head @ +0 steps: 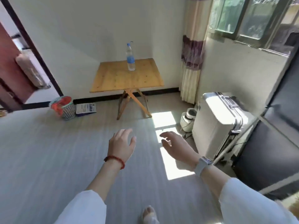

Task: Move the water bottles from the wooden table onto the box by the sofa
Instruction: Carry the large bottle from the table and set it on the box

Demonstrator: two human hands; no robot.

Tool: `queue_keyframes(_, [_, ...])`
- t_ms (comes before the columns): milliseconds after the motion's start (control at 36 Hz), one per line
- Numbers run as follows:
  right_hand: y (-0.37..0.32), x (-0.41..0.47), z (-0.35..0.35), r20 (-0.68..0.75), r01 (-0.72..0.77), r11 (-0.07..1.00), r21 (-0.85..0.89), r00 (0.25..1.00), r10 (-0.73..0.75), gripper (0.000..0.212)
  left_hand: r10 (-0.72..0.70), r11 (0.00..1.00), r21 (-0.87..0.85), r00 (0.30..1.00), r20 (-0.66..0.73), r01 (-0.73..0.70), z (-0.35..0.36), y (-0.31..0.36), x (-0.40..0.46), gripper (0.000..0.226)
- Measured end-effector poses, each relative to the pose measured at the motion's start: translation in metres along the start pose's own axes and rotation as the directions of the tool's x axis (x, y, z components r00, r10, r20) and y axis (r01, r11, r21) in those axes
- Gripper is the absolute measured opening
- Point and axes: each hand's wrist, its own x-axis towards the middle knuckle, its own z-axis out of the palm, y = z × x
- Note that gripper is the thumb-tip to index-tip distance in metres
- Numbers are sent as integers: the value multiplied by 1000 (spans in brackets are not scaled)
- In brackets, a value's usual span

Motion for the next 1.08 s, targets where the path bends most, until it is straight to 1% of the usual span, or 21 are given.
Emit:
queue_keyframes(111, [-4,118,3,-11,27,1000,-10,1000,-27,30,-29,1000,-1,998,-47,29,-1,-39,102,33])
queue_keyframes(250, [-21,258,-7,-38,52,998,35,998,-51,27,-57,997,-52,993,-104,52,-9,-74,237,31])
queue_keyframes(306, [-21,303,-10,-54,45,997,70,998,-41,26,-83,993,-93,992,-93,74,-6,-83,283,31])
queue_keyframes(361, [-16,342,-11,-38,23,996,83,999,-20,25,-114,984,-144,991,-71,102,3,-91,323,31])
queue_keyframes(444, [1,406,-9,-29,-4,997,75,1000,6,26,-171,959,-235,984,-40,157,23,-108,382,31])
queue_keyframes(500, [14,452,-8,-28,-22,997,68,999,24,26,-204,944,-267,979,-15,193,39,-122,422,31])
queue_keyframes(611, [39,552,-4,-22,-41,995,90,999,43,29,-241,930,-287,971,-6,229,69,-152,510,30])
queue_keyframes(722, [54,656,-5,6,-86,987,139,996,86,31,-287,914,-298,958,10,277,84,-178,612,31])
queue_keyframes(806, [58,728,-8,17,-113,979,170,994,112,32,-283,920,-280,959,12,275,89,-190,683,33])
queue_keyframes(917, [57,809,-5,61,-124,977,174,991,115,33,-286,913,-305,958,1,272,99,-204,758,34])
queue_keyframes(1083, [69,921,2,86,-148,976,160,987,135,35,-309,877,-360,947,83,318,136,-233,876,46])
